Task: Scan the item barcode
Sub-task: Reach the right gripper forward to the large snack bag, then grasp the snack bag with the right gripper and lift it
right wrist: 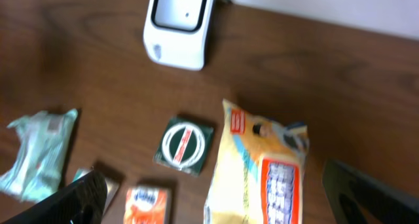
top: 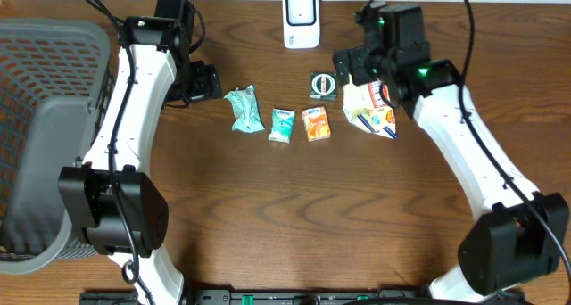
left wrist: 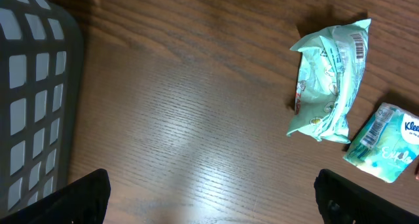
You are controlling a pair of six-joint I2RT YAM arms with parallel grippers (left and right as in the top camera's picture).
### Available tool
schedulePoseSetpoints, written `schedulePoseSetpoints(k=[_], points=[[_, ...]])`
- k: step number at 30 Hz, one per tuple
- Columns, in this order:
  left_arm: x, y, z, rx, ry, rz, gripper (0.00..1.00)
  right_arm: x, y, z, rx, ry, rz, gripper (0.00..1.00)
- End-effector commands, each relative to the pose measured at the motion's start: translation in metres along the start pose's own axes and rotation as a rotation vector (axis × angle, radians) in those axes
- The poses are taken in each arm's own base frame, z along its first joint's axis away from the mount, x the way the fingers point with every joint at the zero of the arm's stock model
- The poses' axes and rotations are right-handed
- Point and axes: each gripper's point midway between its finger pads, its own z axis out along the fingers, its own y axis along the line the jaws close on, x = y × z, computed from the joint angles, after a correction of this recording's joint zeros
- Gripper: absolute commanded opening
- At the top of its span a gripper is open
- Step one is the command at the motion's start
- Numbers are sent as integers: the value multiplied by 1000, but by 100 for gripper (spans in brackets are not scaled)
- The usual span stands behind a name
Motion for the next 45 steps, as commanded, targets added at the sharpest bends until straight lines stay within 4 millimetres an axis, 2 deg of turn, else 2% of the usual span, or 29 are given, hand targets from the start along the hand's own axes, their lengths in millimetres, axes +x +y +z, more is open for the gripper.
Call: schedulePoseSetpoints(k=[1, 5, 9, 14, 19, 21, 26, 29, 33, 35, 37, 38, 39, 40, 41, 43, 45], points=[[2, 4, 2, -16, 7, 15, 98, 14, -17, 29, 108, 49, 1, 99], [2, 4, 2, -16, 7, 15, 98, 40, -19, 71, 120, 114, -3, 99], [2, 4, 2, -16, 7, 15, 98, 61, -26, 92, 165, 166, -11, 99], [2, 4, 2, -16, 7, 15, 98, 75, -45, 98, 311, 204, -42, 96], [2, 4, 2, -16, 7, 15, 98, 88, -45, 104, 317, 244, -54, 94], [2, 4, 2, -16, 7, 15, 98, 98, -42, 112, 300, 270, -56, 97], [2, 4, 2, -16, 7, 15, 98, 116, -40, 124, 297, 313, -66, 96], [2, 4, 2, -16, 7, 15, 98, 121, -40, 127, 300, 326, -71, 95], [2, 4, 2, -16, 7, 15, 98, 127, -48, 129, 347, 341, -81, 82], [2, 4, 2, -16, 7, 15, 98, 130, -55, 129, 377, 352, -86, 80], [2, 4, 2, -16, 7, 15, 98, 135, -61, 130, 396, 365, -86, 70], [2, 4, 2, -16, 7, 15, 98, 137, -63, 130, 398, 373, -84, 56], [2, 4, 2, -16, 7, 15, 98, 139, -65, 129, 400, 382, -83, 49], [2, 4, 2, -16, 7, 15, 98, 140, -66, 128, 403, 387, -83, 46], [2, 4, 2, -16, 7, 15, 98, 139, -68, 127, 416, 386, -84, 49], [2, 4, 2, -16, 7, 15, 98, 129, -73, 118, 452, 366, -89, 61], [2, 4, 2, -16, 7, 15, 98, 111, -73, 107, 467, 332, -88, 67]])
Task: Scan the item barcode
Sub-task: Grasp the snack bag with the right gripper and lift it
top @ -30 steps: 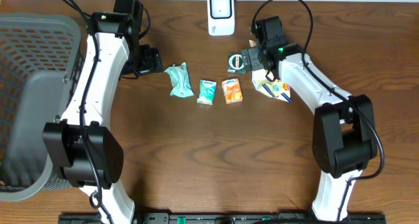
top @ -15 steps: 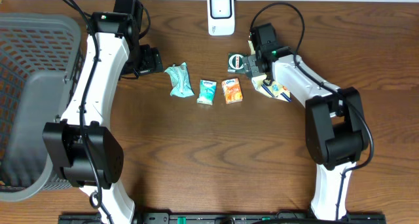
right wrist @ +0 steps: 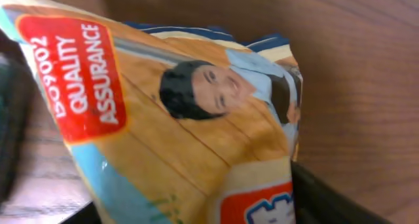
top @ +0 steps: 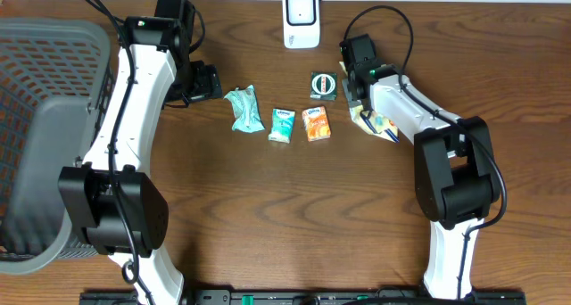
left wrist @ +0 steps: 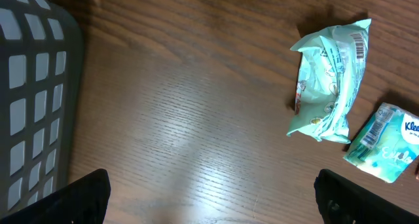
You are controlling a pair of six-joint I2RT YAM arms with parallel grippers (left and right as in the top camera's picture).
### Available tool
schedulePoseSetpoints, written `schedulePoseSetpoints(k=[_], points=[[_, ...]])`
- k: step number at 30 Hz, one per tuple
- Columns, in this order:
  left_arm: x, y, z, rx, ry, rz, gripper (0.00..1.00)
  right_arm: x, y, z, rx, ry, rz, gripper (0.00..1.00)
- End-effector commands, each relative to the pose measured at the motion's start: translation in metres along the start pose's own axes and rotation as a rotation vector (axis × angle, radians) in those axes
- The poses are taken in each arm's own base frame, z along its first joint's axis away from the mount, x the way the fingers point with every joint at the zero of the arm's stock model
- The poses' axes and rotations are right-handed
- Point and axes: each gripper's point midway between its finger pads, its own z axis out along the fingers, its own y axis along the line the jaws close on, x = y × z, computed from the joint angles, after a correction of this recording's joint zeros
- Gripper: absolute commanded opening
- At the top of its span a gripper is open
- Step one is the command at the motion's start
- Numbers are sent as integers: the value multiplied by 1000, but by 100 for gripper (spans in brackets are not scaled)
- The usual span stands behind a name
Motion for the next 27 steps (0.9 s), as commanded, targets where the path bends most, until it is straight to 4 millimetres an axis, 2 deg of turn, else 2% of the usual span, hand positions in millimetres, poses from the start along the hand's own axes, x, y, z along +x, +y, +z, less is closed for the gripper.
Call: schedulePoseSetpoints(k=[1, 5, 7, 10, 11, 12, 18, 23, 27], points=[[2, 4, 2, -16, 7, 15, 98, -17, -17, -20, 59, -42, 23, 71], [2, 4, 2, -16, 7, 15, 98, -47, -25, -66, 25, -139, 53, 70], [2, 4, 2, -16, 7, 15, 98, -51, -20, -76, -7, -155, 52, 70], [2, 4, 2, -16, 7, 15, 98, -46, 2, -80, -115, -138, 29, 74], [2, 4, 2, -16, 7, 15, 98, -38, 13, -76, -163, -114, 15, 76], [2, 4, 2, -16, 7, 15, 98, -33, 17, -72, -176, -102, 9, 77], [2, 4, 2, -16, 7, 15, 98, -4, 28, -37, -154, -6, -24, 89], [2, 4, 2, -16, 7, 15, 98, 14, 4, -8, 50, 56, -42, 90], [2, 4, 2, -16, 7, 15, 98, 22, -5, 2, 105, 81, -51, 87]])
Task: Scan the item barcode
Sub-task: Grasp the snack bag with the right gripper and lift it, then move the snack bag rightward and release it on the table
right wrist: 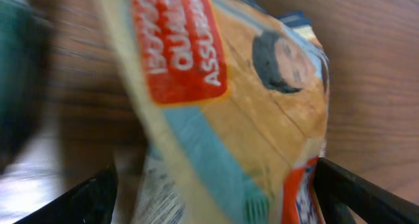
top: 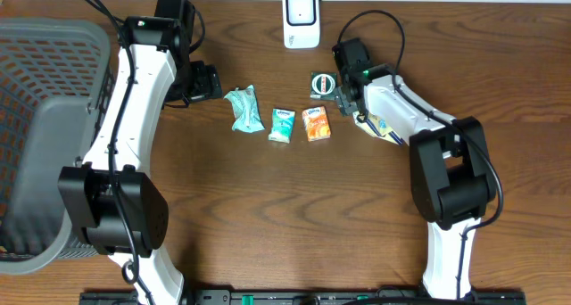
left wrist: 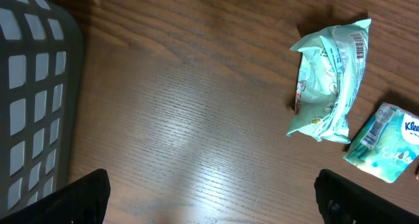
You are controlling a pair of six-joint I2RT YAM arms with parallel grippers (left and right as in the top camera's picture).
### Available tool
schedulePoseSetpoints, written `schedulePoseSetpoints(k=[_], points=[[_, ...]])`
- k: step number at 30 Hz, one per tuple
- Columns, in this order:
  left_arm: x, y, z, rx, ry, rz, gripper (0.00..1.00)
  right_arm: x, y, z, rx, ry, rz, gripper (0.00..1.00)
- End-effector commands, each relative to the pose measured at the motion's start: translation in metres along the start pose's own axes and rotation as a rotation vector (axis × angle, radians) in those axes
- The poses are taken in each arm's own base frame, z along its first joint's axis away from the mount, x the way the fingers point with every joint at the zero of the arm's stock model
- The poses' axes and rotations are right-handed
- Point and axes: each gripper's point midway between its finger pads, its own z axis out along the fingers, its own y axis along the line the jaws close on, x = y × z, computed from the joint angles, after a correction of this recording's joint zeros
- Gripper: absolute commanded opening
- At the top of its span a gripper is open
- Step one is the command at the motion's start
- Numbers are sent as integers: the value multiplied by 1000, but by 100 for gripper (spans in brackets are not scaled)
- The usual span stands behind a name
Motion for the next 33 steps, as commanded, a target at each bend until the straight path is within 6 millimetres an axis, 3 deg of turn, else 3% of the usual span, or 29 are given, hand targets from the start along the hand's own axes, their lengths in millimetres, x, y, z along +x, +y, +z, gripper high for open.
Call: schedulePoseSetpoints(k=[1, 2, 4, 6, 12, 16, 22, 24, 26, 33], points=[[2, 4, 2, -16, 7, 15, 98, 10, -12, 10, 86, 32, 5, 82], [2, 4, 2, -17, 7, 15, 98, 15, -9, 14, 63, 49, 2, 63], [2, 4, 2, -17, 7, 15, 98, 19, -3, 17, 22, 66, 1, 37], [2, 4, 2, -17, 7, 15, 98, 22, 5, 17, -30, 80, 1, 1], [2, 4, 2, -17, 7, 15, 97, 1, 9, -11, -139, 17, 34, 1], [2, 4, 2, -17, 7, 15, 98, -30, 16, -66, -443, -74, 102, 1], [2, 4, 2, -17, 7, 15, 98, -43, 21, -119, -1017, -131, 217, 1], [2, 4, 2, -17, 7, 15, 98, -40, 13, -122, -1139, -115, 283, 1], [2, 4, 2, -17, 7, 15, 98, -35, 1, -112, -1208, -77, 374, 1], [2, 4, 2, -17, 7, 15, 98, -7, -30, -51, -1304, 49, 601, 5]])
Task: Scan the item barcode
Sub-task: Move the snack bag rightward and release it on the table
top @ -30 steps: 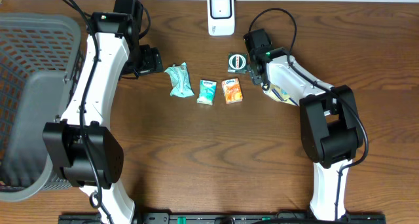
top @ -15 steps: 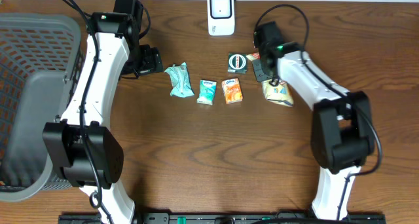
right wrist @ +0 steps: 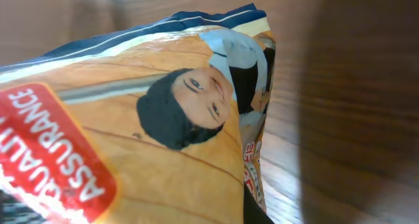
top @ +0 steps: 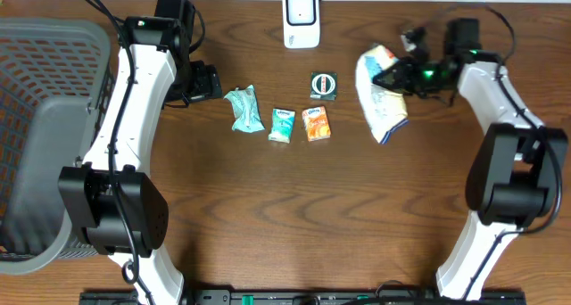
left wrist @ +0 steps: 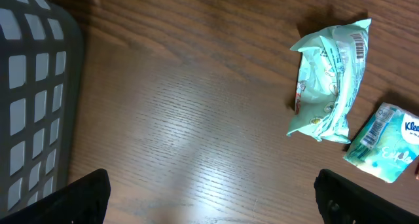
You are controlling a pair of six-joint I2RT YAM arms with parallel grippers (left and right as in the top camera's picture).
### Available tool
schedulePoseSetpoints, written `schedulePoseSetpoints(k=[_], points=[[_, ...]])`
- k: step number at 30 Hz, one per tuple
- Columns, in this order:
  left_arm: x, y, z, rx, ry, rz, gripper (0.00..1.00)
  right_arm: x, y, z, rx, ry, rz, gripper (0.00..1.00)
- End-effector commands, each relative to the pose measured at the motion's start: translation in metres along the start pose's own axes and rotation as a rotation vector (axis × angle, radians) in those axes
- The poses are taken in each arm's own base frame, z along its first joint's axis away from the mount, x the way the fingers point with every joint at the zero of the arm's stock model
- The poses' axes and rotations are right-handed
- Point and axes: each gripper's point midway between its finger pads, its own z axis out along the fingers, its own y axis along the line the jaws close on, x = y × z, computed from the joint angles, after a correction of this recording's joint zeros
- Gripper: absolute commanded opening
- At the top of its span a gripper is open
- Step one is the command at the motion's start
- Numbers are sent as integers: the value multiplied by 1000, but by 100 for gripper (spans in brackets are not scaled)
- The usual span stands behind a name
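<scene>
A yellow snack bag (top: 380, 93) with a red label hangs in my right gripper (top: 401, 72), which is shut on its upper right edge; its pale side faces up. In the right wrist view the bag (right wrist: 131, 126) fills the frame, with one dark finger (right wrist: 256, 212) showing under it. The white scanner (top: 302, 20) stands at the back middle, left of the bag. My left gripper (top: 203, 82) hovers open over bare wood (left wrist: 213, 199), left of the green packet (left wrist: 329, 80).
In a row on the table lie a green packet (top: 241, 109), a blue tissue pack (top: 282, 125) and an orange pack (top: 316, 124). A dark green square item (top: 324, 85) lies behind them. A grey basket (top: 40, 136) fills the left side.
My right arm now reaches in from the right instead of folding over the bag's left side. The bag has come up off the table and turned, pale side up. The left arm is unchanged.
My right gripper was first open above the snack bag lying on the table. Then it was down at the bag's upper left corner, then against its left edge. Now it holds the bag raised near the scanner. The left arm stayed still throughout.
</scene>
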Motion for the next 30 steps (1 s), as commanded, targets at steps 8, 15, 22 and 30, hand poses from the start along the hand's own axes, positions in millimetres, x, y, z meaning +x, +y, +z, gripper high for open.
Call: schedulePoseSetpoints(k=[8, 15, 22, 30], points=[[2, 4, 2, -17, 6, 15, 98, 2, -78, -27, 26, -38, 295, 5], [2, 4, 2, -16, 7, 15, 98, -14, -87, -94, 355, -152, 233, 99], [2, 4, 2, -16, 7, 15, 98, -25, -43, -139, 469, -256, 121, 84], [2, 4, 2, -17, 6, 15, 98, -13, -29, -105, 496, -169, 60, 25]])
